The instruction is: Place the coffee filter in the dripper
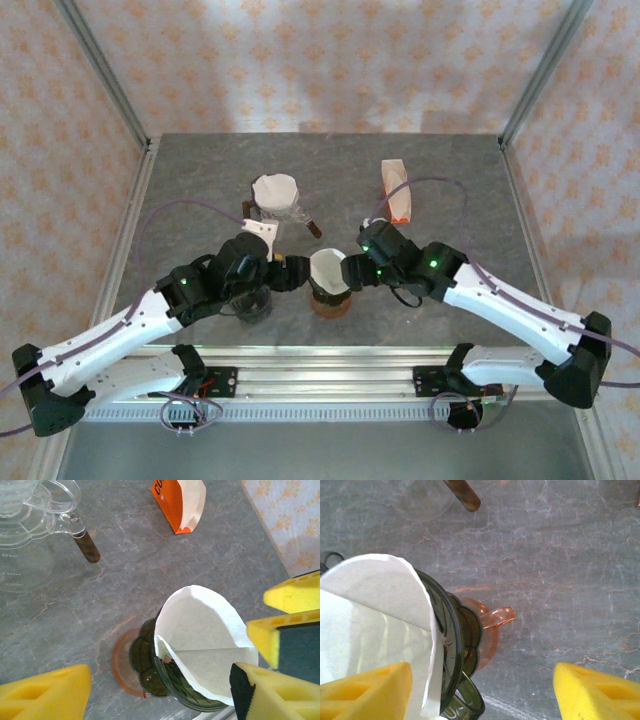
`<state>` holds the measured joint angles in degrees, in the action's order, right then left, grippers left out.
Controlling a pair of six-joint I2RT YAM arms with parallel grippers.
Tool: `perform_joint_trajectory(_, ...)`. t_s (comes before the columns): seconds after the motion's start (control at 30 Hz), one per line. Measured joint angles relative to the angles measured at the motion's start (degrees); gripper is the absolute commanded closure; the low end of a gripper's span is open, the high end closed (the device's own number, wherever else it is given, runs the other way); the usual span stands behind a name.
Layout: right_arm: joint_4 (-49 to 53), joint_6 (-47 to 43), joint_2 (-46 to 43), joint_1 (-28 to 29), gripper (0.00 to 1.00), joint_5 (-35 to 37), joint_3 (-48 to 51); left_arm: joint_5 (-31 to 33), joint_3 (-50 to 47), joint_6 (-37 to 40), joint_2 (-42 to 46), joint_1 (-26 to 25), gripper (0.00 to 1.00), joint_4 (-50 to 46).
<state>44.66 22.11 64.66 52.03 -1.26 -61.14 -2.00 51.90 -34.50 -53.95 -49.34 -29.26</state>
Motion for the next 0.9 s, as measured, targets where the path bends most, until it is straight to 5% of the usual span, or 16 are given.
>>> perform_joint_trajectory(0.47,-3.9,4.0,-19.9,0.1,0.32,0.8,14.8,2.3,-7.8,-1.1,5.3,0.0,0.28,-1.4)
perform_joint_trajectory(0.9,-14.8,8.5,-22.5,1.8,0.57,-8.5,33.7,2.5,-16.5,-7.3,4.0,-7.2,0.57,1.7)
